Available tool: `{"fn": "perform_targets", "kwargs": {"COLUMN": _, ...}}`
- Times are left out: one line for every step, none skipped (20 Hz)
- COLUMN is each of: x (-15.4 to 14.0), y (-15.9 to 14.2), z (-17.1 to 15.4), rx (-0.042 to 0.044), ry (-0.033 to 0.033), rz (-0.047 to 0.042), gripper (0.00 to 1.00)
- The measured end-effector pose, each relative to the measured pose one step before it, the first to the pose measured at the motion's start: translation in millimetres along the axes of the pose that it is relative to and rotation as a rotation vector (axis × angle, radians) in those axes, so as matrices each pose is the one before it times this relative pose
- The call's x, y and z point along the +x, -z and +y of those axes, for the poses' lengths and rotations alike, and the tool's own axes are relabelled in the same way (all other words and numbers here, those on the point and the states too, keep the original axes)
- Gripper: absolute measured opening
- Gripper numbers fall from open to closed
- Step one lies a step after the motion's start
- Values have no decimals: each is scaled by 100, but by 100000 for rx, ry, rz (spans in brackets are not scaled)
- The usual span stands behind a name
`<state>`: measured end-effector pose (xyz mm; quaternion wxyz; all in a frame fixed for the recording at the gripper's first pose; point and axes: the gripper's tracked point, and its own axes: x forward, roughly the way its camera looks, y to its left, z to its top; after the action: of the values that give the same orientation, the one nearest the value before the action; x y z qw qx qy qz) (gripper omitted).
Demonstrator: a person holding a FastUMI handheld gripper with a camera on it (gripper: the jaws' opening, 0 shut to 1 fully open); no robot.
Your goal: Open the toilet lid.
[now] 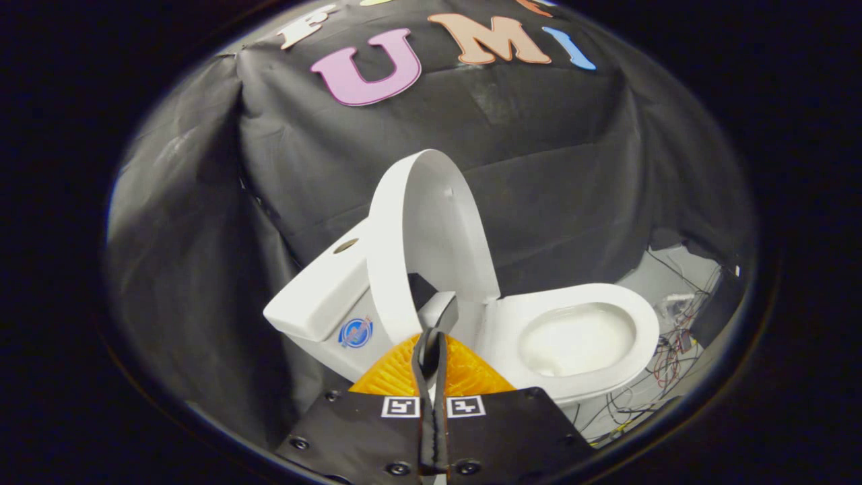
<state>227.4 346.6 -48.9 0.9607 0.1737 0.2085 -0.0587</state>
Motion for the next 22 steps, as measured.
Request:
{"fn": "perform_targets", "kwargs": {"x": 103, "y": 114, "z": 433, "rx": 425, "ry": -4, "rz": -180, "gripper": 0}}
{"fn": "perform_targets", "kwargs": {"x": 262, "y": 106, "z": 579, "rx": -440, "ry": 23, "rz": -60, "gripper": 0}}
{"fn": "perform_targets", "kwargs": {"x": 248, "y": 326, "z": 537, "rx": -848, "ry": -145, "rz": 96, "gripper": 1}}
{"fn": "perform_targets", "kwargs": {"x": 227, "y": 144, "z": 494, "rx": -1564, "ry": -162, "rz": 114, "gripper": 1}}
{"fn": "perform_targets", "kwargs": {"x": 179, "y": 161, "z": 514, "rx": -1869, "ry": -65, "rz": 101, "gripper": 1}}
{"fn": "perform_targets", "kwargs": {"x": 167, "y": -1, "z": 510, "rx": -1590, "ry": 250, "rz": 44, "gripper": 1}}
{"fn": "perform_targets", "kwargs": {"x": 207, "y": 21, "z": 444, "rx": -1837, "ry": 746, "rz": -223, "gripper": 1}}
{"fn": "perform_targets", "kwargs": {"x": 132, "y": -114, "z": 63, "rx": -2345, "ry": 1963, "rz": -837, "gripper": 1}}
{"fn": "perform_targets", "kwargs": {"x": 81, "y": -266, "z": 117, "rx": -1761, "ry": 2220, "rz": -1220, "gripper": 1}}
{"fn": "perform_targets", "kwargs": {"x": 70, "y": 154, "z": 224, "rx": -1287, "ry": 1226, "rz": -3, "gripper": 1}}
{"fn": "perform_targets", "kwargs": {"x": 70, "y": 83, "z": 382, "rx": -431, "ry": 128, "rz": 347, "gripper": 0}}
{"fn": "perform_targets", "kwargs": {"x": 136, "y": 42, "z": 420, "rx": -679, "ry": -170, "rz": 403, "gripper": 1}}
{"fn": "perform_targets", "kwargs": {"x": 190, "y": -9, "z": 305, "rx": -1038, "ry": 146, "rz": -104, "gripper": 1}}
{"fn": "perform_targets", "kwargs": {"x": 25, "y": 5, "z": 225, "rx": -1231, "ry": -202, "rz": 258, "gripper": 1}}
{"fn": "perform_targets", "kwargs": {"x": 76, "y": 9, "z": 65, "rx": -1044, "ry": 744, "rz": -122, "gripper": 1}}
{"fn": "perform_targets", "kwargs": {"x": 40, "y": 24, "z": 95, "rx": -1637, "ry": 1255, "rz": -415, "gripper": 1}}
{"fn": "perform_targets", "kwargs": {"x": -1, "y": -114, "z": -1, "rx": -965, "ry": 1270, "rz": -777, "gripper": 2}}
{"fn": "perform_targets", "kwargs": {"x": -136, "y": 3, "z": -1, "rx": -445, "ry": 1410, "rz": -561, "gripper": 9}}
{"fn": "perform_targets", "kwargs": {"x": -101, "y": -217, "z": 384, "rx": -817, "ry": -1269, "rz": -1295, "gripper": 15}}
{"fn": "perform_targets", "kwargs": {"x": 444, "y": 543, "z": 500, "rx": -974, "ry": -1775, "rz": 625, "gripper": 22}}
{"fn": "perform_targets", "kwargs": {"x": 301, "y": 927, "z": 456, "rx": -1335, "ry": -1843, "rz": 3044, "gripper": 29}}
{"fn": "perform_targets", "kwargs": {"x": 250, "y": 1090, "z": 6, "rx": -1685, "ry": 953, "rz": 3889, "gripper": 35}}
